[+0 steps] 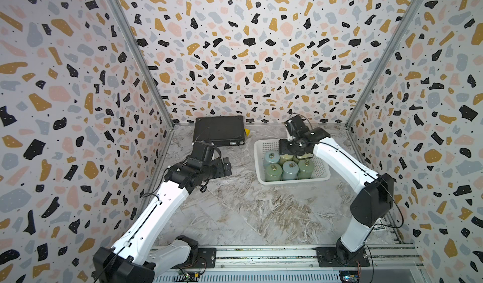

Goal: Take the tea canister out of the basket
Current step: Move the basket to the center of the board.

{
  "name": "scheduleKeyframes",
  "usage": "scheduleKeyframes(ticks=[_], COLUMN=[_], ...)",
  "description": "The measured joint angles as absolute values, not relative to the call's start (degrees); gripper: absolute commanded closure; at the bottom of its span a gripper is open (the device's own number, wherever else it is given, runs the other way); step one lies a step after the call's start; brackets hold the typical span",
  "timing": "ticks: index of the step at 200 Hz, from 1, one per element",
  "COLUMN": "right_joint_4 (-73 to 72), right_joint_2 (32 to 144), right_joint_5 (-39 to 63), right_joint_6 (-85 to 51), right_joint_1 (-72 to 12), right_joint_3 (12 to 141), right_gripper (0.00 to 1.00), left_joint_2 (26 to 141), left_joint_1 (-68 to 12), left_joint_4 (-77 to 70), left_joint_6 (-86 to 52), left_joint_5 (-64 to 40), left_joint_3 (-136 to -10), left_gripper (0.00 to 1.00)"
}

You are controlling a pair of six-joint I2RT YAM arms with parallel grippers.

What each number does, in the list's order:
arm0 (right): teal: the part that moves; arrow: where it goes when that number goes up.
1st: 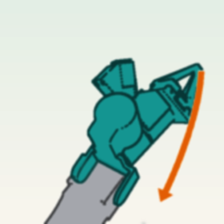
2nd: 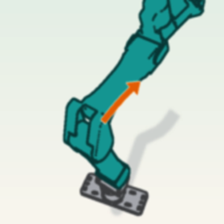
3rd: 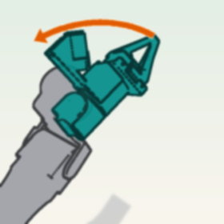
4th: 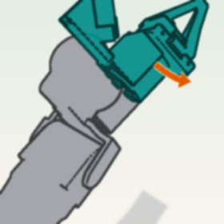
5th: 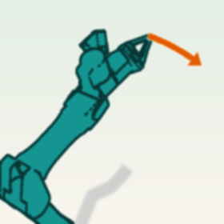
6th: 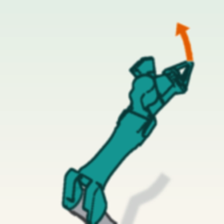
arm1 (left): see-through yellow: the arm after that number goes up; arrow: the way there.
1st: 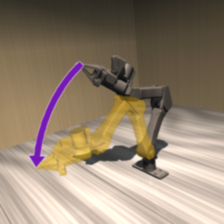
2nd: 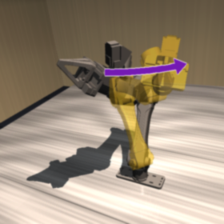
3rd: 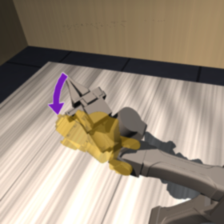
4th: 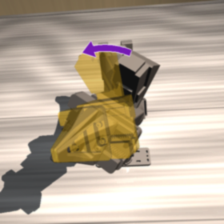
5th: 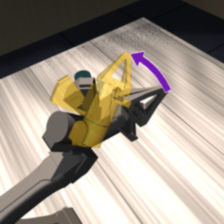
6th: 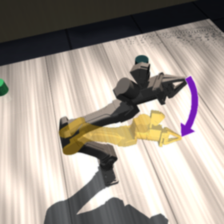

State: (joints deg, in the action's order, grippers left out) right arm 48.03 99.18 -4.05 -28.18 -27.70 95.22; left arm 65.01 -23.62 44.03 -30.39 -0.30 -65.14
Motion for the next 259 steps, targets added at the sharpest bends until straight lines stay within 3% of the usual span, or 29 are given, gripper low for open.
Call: scheduleKeyframes(ticks=[36, 80, 183, 238, 259], right_joint_4=[50.35, 51.99, 51.90, 50.78, 50.06], right_joint_2=[101.12, 107.26, 108.47, 116.33, 117.71], right_joint_5=[-3.62, -2.11, 1.85, 8.58, 9.93], right_joint_6=[-24.99, -23.44, -21.56, -20.99, -20.71], right_joint_1=[-16.38, -8.14, -1.08, -0.10, -0.12], right_joint_3=[93.38, 93.38, 94.80, 97.34, 96.42], right_gripper=[0.38, 0.37, 0.38, 0.50, 0.60], left_joint_2=[67.64, 69.65, 71.29, 71.92, 71.92], left_joint_1=[-26.83, -27.79, -27.88, -27.88, -27.90], left_joint_4=[43.03, 42.76, 42.72, 42.35, 42.35], left_joint_6=[-29.58, -28.97, -27.62, -27.55, -27.44], left_joint_5=[-1.23, -1.65, -1.65, -2.13, -2.37], left_joint_3=[-66.81, -68.42, -69.38, -69.38, -69.38], left_gripper=[0.00, 0.00, 0.00, 0.00, 0.00])
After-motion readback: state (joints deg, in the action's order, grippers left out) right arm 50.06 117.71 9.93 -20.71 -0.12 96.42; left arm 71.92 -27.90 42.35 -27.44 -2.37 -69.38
